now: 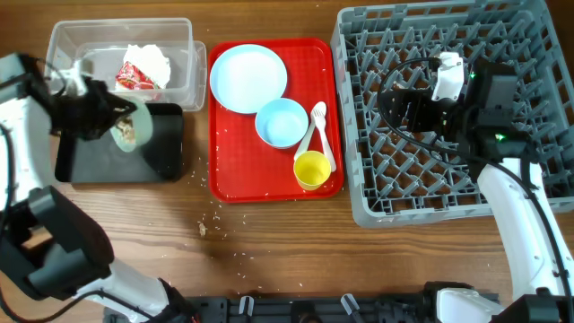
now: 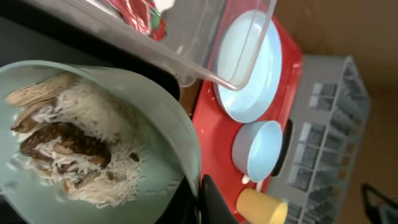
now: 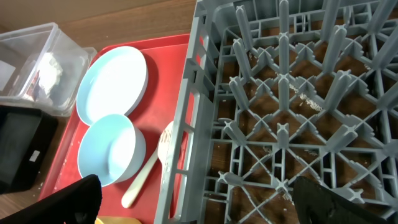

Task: Sort waste into correct bins and load items into the dishwasher rack
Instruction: 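Grasp the pale green bowl with the left gripper and tip rice onto the black tray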

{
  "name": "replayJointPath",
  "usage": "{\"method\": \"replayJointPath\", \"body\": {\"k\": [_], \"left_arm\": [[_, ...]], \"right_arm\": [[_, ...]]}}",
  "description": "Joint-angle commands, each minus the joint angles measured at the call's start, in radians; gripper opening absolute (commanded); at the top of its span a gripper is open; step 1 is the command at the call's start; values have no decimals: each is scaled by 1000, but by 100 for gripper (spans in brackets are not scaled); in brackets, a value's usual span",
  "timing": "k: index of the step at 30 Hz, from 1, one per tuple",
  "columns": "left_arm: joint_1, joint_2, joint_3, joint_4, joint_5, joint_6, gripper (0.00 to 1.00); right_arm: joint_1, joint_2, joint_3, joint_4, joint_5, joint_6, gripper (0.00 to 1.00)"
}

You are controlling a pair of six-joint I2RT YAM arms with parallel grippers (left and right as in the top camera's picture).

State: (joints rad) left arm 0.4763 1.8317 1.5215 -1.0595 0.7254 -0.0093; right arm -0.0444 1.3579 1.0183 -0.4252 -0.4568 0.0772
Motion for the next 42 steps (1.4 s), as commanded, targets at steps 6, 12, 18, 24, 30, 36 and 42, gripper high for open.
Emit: {"method": "replayJointPath", "body": {"k": [6,12,18,24,30,36,42], "left_arm": [[175,151,14,36,400,63,4],[241,244,14,51,631,63,4],[247,279,14,13,852,21,4],[246,278,14,-80,850,28,4],[249,259,14,-401,758,279,4],[239,185,14,-467,742,453,4],[126,26,16,-446,471,529,4]], "right_arm": [[5,5,21,9,-28,2,100],[5,5,21,-6,-27,1,100],[5,5,21,-6,-27,1,100],[5,5,21,3,-27,1,100],[5,5,21,6,-23,1,100],[5,5,21,23,-23,-23,100],[5,5,21,45,-24,-22,100]]}}
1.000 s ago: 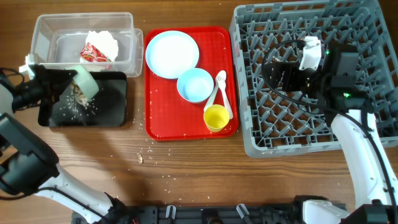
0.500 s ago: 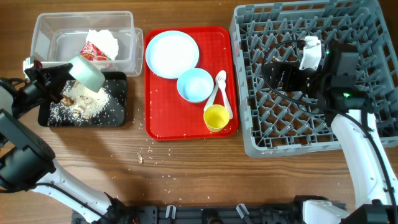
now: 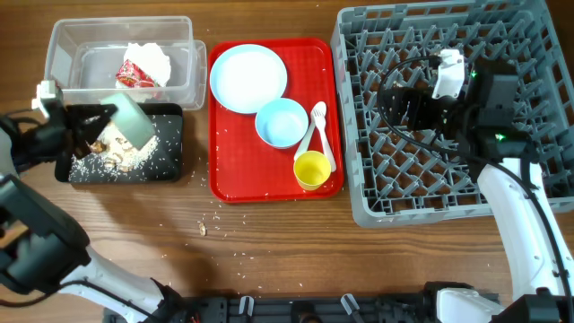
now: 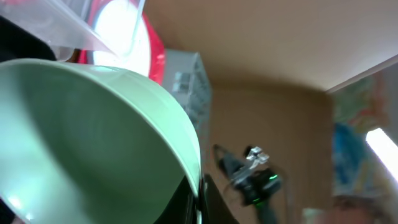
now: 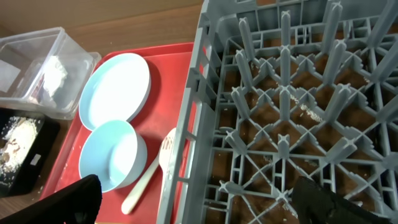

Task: Sort waste into correct bins and load items into the dishwasher rack
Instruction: 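Grasp the pale green bowl with the left gripper and tip rice onto the black tray, then return the pale green bowl to the red tray with the left gripper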

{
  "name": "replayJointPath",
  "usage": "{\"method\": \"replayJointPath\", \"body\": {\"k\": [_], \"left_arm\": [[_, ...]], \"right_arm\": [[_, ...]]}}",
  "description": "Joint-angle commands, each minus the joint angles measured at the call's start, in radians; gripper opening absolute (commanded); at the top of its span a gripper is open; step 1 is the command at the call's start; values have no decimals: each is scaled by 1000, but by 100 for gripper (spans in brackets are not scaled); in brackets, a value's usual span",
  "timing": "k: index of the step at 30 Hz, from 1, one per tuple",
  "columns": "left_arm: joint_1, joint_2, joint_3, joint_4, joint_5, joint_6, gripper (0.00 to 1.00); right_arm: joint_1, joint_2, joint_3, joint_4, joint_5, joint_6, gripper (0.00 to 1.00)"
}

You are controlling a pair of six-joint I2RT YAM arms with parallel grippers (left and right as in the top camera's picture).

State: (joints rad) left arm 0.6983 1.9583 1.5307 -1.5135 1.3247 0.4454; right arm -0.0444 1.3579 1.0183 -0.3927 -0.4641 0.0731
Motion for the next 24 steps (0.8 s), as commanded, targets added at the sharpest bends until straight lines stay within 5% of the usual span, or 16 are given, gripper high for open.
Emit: {"method": "replayJointPath", "body": {"k": [1,4,5,7,10,14,21,24], "left_arm": [[-166,-131,7,23,-175,74,4],[-417,-158,7,132,-274,8,4],[-509,-156,6,209,-369,-100,4],[-766,-146,7,380,-783,-417,4],[-949,-142,6,397,-1025,-531,4],[-1090,-136,-46,459,-1116,-576,4],[-1101,-131,-192,542,-1124,-615,6],[-1101,-131,-199,583,-1069,-615,46]], "right_arm": [[5,5,21,15,-16,-19,100],[5,5,21,18,-8,-20,100],[5,5,21,18,-8,-20,100],[5,5,21,17,-5,-20,100],[5,5,21,14,-1,-20,100],[5,5,21,6,-1,-20,100],[5,6,21,-12,-2,-19,100],[5,6,21,-12,-2,-19,100]]}}
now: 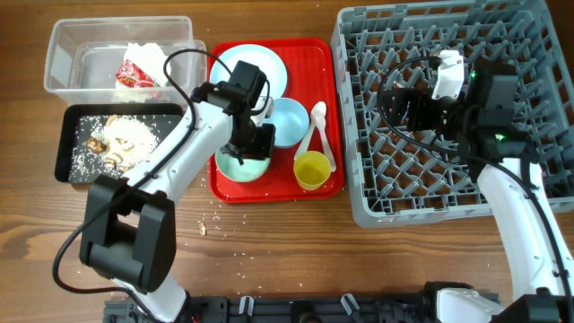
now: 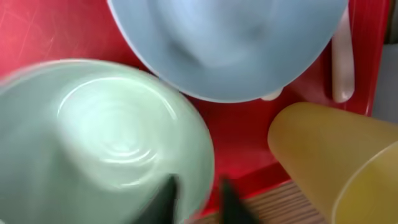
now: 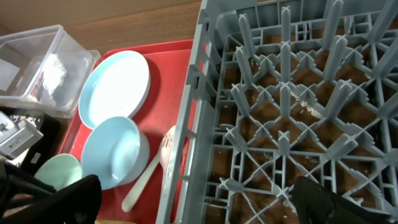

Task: Sort waste into correct bins and load items into the dishwasher rack
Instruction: 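Return the pale green bowl to the red tray with the left gripper, then pass the yellow cup from the left gripper to the right, place in rack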

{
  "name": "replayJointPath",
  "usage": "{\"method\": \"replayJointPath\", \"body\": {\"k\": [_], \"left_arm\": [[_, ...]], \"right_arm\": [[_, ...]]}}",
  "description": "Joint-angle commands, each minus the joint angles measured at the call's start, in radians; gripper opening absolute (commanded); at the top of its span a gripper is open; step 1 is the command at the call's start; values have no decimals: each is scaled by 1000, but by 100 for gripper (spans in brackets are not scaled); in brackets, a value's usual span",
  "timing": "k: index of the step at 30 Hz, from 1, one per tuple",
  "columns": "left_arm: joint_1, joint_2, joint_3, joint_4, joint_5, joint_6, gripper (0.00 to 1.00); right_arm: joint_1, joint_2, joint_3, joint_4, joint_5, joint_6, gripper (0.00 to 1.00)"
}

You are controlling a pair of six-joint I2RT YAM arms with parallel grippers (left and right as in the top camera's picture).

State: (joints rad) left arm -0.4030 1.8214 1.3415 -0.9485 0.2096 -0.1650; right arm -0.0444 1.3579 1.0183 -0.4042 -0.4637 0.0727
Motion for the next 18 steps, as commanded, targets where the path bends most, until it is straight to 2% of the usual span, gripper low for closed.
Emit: {"method": "replayJointPath", "body": {"k": [1,4,5,7,9,12,14,16,17,18], "left_arm": [[1,6,1,17,60,-3,51],[1,-18,108,-33,95,89,57],[-1,-31,144,-52,137,145,63],[-24,-48,159,-59,203,268,66],[-76,-22,153,-61,197,299,67],[-145,76,149,-62,139,287,57],[-156,113,149,-66,130,280,55],[-158,148,149,-62,130,263,50],[-158,163,149,-62,130,262,35],[-158,164,149,-61,130,262,16]], "right_arm": [[5,6,21,-1,-2,-18,100],[5,6,21,2,-2,-19,100],[5,6,21,0,-2,-19,100],[5,6,21,0,-2,-20,100],[5,6,21,0,-2,-19,100],[5,6,21,-2,-2,-18,100],[5,6,21,-5,-2,-18,100],[5,6,21,-8,-2,-18,100],[5,6,21,-8,-2,-18,100],[5,6,21,-8,-2,-18,100]]}}
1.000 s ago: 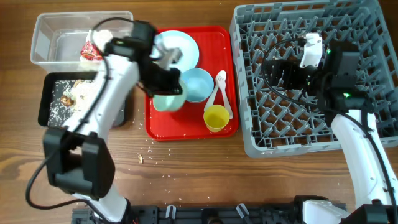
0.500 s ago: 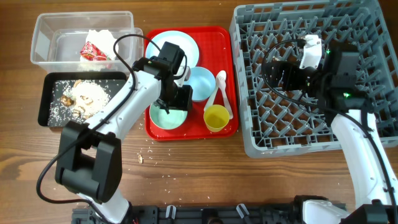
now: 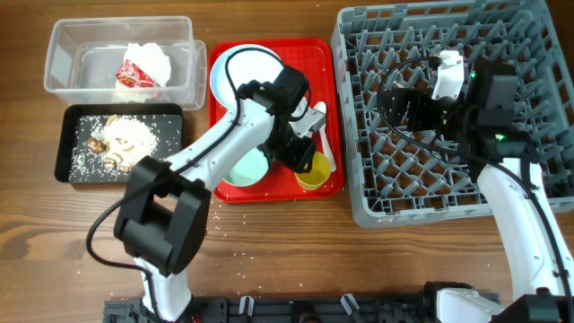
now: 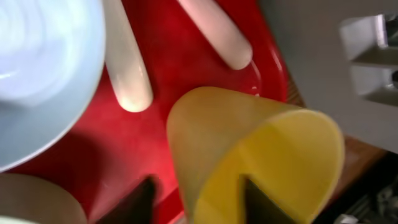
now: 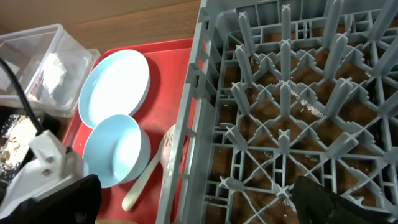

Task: Sort waste into correct bins and load items into the dishwasher rack
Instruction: 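Pass the yellow cup from the left gripper to the right, place in rack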

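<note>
On the red tray (image 3: 220, 184) stands a yellow cup (image 3: 312, 170), which fills the left wrist view (image 4: 249, 143). My left gripper (image 3: 300, 151) is open right at it (image 4: 202, 199), one finger outside the cup's wall and the other over its mouth. An empty green bowl (image 3: 244, 167) sits on the tray to the cup's left. A blue bowl (image 4: 37, 62), two white spoons (image 4: 127, 62) and a blue plate (image 3: 242, 72) also lie on the tray. My right gripper (image 3: 405, 103) hangs wide open and empty (image 5: 199, 208) over the grey dishwasher rack (image 3: 502, 54).
A black tray (image 3: 81, 161) at the left holds rice and food scraps. Behind it a clear bin (image 3: 63, 45) holds a red wrapper and crumpled tissue. Rice grains lie on the wood in front of the red tray.
My left gripper has moved right from the green bowl to the yellow cup, and its jaws stand wider apart. The green bowl stays on the red tray. The right arm has not moved.
My left gripper held the green bowl, full of rice and scraps, tilted over the black tray. Then the bowl was empty and the food lay in the black tray. Then the bowl sat on the red tray, let go. Now the gripper is at the yellow cup.
</note>
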{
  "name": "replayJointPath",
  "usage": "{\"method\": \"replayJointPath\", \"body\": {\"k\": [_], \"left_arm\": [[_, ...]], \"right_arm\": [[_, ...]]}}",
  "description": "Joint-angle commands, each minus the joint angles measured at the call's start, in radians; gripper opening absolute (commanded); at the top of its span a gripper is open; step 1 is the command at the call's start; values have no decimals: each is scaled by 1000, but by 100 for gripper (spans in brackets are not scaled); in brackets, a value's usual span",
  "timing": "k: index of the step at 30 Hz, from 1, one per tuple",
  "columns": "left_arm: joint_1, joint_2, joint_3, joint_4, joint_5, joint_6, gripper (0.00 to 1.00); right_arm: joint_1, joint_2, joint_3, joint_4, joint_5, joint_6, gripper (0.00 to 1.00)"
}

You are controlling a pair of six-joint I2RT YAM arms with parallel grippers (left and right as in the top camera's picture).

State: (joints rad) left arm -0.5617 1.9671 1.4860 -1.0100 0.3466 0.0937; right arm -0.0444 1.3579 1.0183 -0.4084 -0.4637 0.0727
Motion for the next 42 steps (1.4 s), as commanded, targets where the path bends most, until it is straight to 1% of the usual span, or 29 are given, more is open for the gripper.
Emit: {"method": "replayJointPath", "body": {"k": [1,2,3,5,6,8,11,12,14,16,20,21,23,24,25,26,27,29,30,31,32,33,35,36,38,39,40,41,42], "left_arm": [[1,18,5,0,-6,1,4],[7,13,13,0,-5,-25,4],[18,6,29,-1,32,-27,4],[67,-27,81,-5,137,-27,4],[117,-57,114,-5,229,-27,4],[222,-91,145,5,462,-27,4],[388,-106,145,81,941,-27,4],[416,-106,145,103,1019,-27,4],[441,-106,145,126,1102,-27,4],[434,-106,145,132,1139,-27,4],[431,-106,145,131,1146,-27,4],[427,-106,145,132,1146,-27,4],[421,-106,145,132,1146,-27,4],[420,-106,145,132,1146,-27,4],[419,-106,145,132,1146,-27,4],[419,-106,145,131,1146,-27,8],[419,-106,145,131,1145,-27,12],[420,-106,145,131,1145,-27,24],[420,-106,145,131,1135,-27,28],[423,-106,145,132,1048,-27,35],[429,-106,145,132,977,-27,37],[444,-106,145,132,872,-27,40],[468,-106,145,140,766,-27,41],[487,-106,145,150,650,-27,41],[495,-106,145,162,483,-27,41],[492,-106,145,166,354,-27,42],[491,-106,145,167,293,-27,43],[491,-106,145,169,244,-27,44],[491,-106,145,171,209,-27,45]], "right_arm": [[5,6,21,-4,-2,-17,100],[5,6,21,-4,-3,-16,100],[5,6,21,-2,-16,-13,100],[5,6,21,13,-75,16,100],[5,6,21,43,-183,18,99],[6,7,21,101,-320,66,96],[34,25,21,212,-547,71,95],[49,38,21,256,-615,88,94],[97,64,21,366,-734,109,95],[201,108,21,555,-742,203,94],[285,142,21,744,-743,311,90],[290,142,21,780,-743,339,86],[294,142,21,793,-743,350,75],[294,142,21,793,-743,350,66],[294,142,21,794,-743,350,63],[294,142,21,798,-742,350,58],[294,142,21,801,-742,349,56],[290,142,21,805,-743,350,46],[271,142,21,803,-743,357,44],[228,142,21,798,-742,403,43],[177,142,21,778,-738,433,43],[122,142,21,740,-724,452,43],[44,142,21,644,-675,450,43],[1,141,21,547,-609,430,43],[-11,127,24,407,-496,426,47],[-11,95,72,190,-348,403,47],[-6,80,110,80,-273,369,47],[10,62,188,-110,-129,312,47],[32,54,258,-252,-4,278,47]]}}
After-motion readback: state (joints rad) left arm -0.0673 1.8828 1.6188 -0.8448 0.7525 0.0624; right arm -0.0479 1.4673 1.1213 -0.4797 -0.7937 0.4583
